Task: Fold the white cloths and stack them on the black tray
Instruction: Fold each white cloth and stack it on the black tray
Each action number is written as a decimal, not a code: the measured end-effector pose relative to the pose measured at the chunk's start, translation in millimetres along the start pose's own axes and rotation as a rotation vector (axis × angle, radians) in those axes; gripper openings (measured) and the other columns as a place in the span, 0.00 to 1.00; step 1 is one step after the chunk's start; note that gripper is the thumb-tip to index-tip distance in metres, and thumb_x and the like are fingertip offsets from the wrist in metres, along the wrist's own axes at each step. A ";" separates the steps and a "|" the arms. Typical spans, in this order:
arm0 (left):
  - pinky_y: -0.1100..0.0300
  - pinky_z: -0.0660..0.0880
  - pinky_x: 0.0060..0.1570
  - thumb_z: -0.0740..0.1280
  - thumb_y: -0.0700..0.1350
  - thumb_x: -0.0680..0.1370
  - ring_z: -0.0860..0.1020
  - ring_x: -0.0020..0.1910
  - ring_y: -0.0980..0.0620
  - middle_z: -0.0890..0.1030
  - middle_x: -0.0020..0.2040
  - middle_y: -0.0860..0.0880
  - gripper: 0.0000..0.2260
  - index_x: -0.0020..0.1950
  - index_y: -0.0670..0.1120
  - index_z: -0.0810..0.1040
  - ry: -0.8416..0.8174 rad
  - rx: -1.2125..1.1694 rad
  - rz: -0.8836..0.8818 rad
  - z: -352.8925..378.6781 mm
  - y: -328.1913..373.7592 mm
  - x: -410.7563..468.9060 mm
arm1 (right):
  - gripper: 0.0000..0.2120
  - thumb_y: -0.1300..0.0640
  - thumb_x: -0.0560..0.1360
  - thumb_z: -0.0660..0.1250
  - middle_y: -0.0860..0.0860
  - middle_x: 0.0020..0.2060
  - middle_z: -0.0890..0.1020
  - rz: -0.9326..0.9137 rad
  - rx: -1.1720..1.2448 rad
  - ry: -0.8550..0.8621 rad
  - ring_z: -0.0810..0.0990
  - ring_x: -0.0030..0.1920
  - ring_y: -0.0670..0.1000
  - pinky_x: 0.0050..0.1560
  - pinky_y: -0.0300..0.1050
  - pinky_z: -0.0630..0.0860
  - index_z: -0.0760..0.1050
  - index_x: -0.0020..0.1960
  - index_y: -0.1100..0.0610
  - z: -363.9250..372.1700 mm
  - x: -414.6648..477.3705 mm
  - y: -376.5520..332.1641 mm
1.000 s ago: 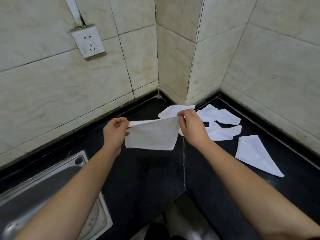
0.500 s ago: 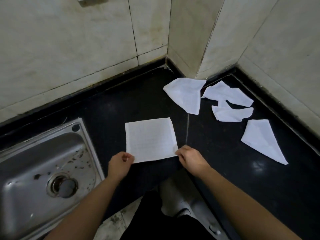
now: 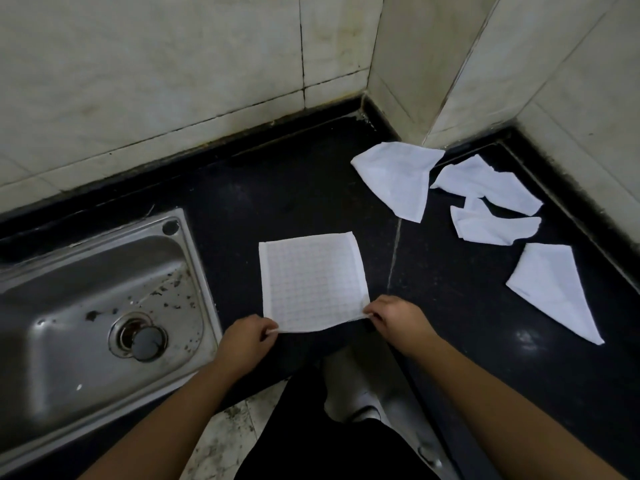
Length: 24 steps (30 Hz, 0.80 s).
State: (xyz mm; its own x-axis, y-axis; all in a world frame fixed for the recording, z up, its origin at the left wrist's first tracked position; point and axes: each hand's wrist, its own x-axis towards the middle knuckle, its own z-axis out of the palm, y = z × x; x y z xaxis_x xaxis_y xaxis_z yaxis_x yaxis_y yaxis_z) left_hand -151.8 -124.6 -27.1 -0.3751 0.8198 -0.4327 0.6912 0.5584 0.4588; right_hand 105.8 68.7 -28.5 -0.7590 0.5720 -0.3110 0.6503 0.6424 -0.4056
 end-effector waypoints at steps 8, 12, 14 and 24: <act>0.60 0.72 0.47 0.68 0.44 0.79 0.77 0.47 0.54 0.77 0.47 0.52 0.05 0.52 0.48 0.83 0.152 -0.299 -0.169 -28.2 0.5 48.4 | 0.12 0.56 0.78 0.69 0.44 0.50 0.82 0.342 0.521 0.159 0.80 0.51 0.44 0.55 0.37 0.76 0.81 0.61 0.51 -26.0 54.7 -7.9; 0.60 0.73 0.47 0.69 0.43 0.78 0.78 0.48 0.52 0.80 0.48 0.51 0.07 0.55 0.47 0.81 0.243 -0.470 -0.285 -43.3 6.9 83.2 | 0.10 0.57 0.78 0.69 0.43 0.47 0.82 0.448 0.643 0.218 0.80 0.49 0.44 0.53 0.36 0.74 0.82 0.59 0.52 -36.1 90.7 -12.9; 0.59 0.74 0.48 0.71 0.43 0.77 0.78 0.48 0.52 0.80 0.47 0.51 0.07 0.55 0.46 0.81 0.310 -0.516 -0.311 -48.7 8.5 97.9 | 0.09 0.56 0.78 0.69 0.43 0.46 0.82 0.482 0.674 0.252 0.81 0.49 0.45 0.55 0.38 0.76 0.83 0.57 0.51 -39.4 105.6 -14.3; 0.55 0.76 0.55 0.69 0.44 0.79 0.78 0.51 0.52 0.80 0.49 0.50 0.07 0.56 0.46 0.81 0.327 -0.560 -0.402 -55.3 3.1 154.4 | 0.11 0.56 0.78 0.67 0.49 0.49 0.85 0.525 0.597 0.282 0.82 0.49 0.49 0.54 0.42 0.76 0.82 0.59 0.51 -31.1 163.2 -5.8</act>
State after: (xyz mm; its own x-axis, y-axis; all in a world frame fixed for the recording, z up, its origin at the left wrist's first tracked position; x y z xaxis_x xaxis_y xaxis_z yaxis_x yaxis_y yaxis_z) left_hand -241.7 10.7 -49.5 -0.7558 0.4871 -0.4375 0.0789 0.7311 0.6777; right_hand -20.9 174.1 -50.2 -0.2747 0.8778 -0.3924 0.7304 -0.0748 -0.6789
